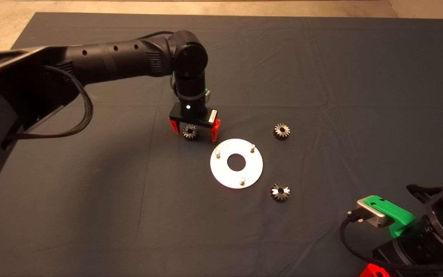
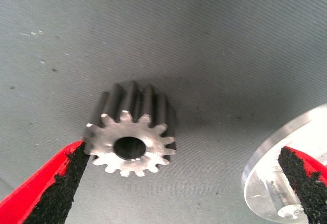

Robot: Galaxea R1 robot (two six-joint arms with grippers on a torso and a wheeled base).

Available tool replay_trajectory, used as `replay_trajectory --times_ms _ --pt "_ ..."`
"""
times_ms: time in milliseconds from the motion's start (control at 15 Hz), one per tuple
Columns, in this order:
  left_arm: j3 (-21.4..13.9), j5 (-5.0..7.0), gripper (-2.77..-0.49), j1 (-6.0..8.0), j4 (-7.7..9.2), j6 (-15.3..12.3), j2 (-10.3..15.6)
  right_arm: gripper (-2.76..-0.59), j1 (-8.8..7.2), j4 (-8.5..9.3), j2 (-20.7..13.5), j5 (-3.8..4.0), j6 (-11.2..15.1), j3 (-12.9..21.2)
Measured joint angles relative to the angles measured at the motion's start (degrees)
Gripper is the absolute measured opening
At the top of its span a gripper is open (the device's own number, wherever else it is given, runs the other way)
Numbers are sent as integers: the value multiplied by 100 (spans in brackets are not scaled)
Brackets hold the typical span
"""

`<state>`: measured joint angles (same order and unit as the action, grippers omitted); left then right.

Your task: Install three planetary gears onto the carrier pins

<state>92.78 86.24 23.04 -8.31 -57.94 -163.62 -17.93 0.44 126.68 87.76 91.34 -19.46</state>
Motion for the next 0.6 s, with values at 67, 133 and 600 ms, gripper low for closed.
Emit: replay_trajectory --times_ms 67,133,600 --pt "0 0 -59 0 0 0 13 -60 -1 0 2 0 0 0" --pt "0 0 -67 0 0 0 30 -60 -1 0 2 0 0 0" --pt "13 32 -94 0 0 0 76 -60 0 0 2 0 0 0"
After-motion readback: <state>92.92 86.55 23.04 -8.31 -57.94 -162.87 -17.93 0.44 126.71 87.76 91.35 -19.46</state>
